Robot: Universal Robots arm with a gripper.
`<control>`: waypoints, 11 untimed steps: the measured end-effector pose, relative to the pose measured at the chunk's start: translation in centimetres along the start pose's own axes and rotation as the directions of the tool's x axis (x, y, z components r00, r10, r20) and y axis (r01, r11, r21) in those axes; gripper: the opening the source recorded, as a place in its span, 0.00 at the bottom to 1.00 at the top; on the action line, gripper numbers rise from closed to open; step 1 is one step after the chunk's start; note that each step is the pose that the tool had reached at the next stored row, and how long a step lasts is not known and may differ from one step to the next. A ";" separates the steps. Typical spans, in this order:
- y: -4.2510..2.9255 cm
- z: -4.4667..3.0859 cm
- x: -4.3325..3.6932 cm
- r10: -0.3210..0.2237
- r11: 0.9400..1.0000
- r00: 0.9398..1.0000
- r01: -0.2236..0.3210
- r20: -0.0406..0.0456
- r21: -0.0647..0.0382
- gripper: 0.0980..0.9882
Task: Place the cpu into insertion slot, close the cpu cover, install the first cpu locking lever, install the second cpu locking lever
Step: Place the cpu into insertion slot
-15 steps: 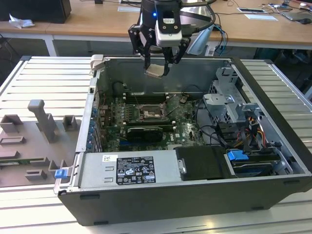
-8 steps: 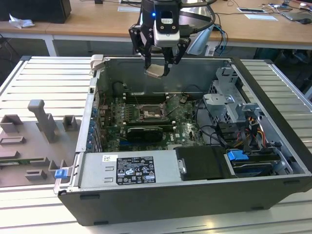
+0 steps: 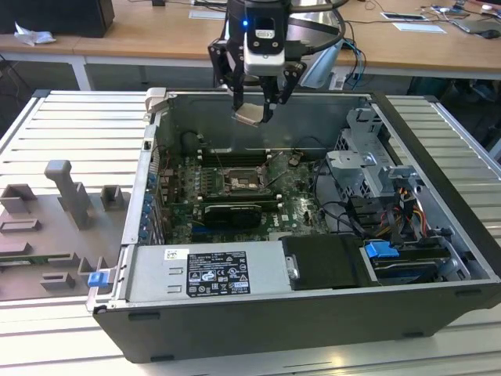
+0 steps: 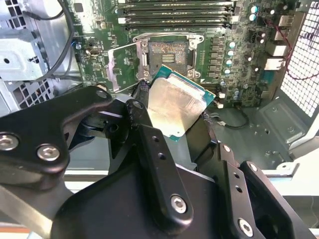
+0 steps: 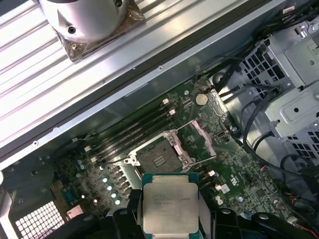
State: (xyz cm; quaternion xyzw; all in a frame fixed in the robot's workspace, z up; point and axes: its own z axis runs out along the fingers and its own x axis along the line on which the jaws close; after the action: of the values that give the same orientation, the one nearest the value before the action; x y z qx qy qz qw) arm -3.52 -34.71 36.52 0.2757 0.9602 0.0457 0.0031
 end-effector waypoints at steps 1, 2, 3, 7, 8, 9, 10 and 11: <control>0.00 0.01 0.00 0.012 1.000 1.000 -0.012 0.001 0.000 0.50; 0.00 0.02 0.00 0.024 1.000 1.000 -0.024 0.002 0.000 0.50; 0.00 0.02 0.00 0.036 0.999 0.999 -0.036 0.003 -0.001 0.50; 0.00 0.04 0.00 0.066 0.998 0.998 -0.066 0.006 -0.001 0.50; -0.01 0.05 0.00 0.078 0.997 0.997 -0.077 0.007 -0.002 0.50; -0.01 0.05 0.00 0.089 0.996 0.996 -0.089 0.008 -0.002 0.50; -0.01 0.06 0.00 0.094 0.996 0.995 -0.094 0.008 -0.002 0.50; -0.01 0.06 0.00 0.102 0.995 0.995 -0.102 0.009 -0.002 0.50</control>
State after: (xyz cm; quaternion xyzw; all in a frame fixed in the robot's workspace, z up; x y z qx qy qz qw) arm -3.52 -34.71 36.46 0.3247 0.9447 0.0454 0.0054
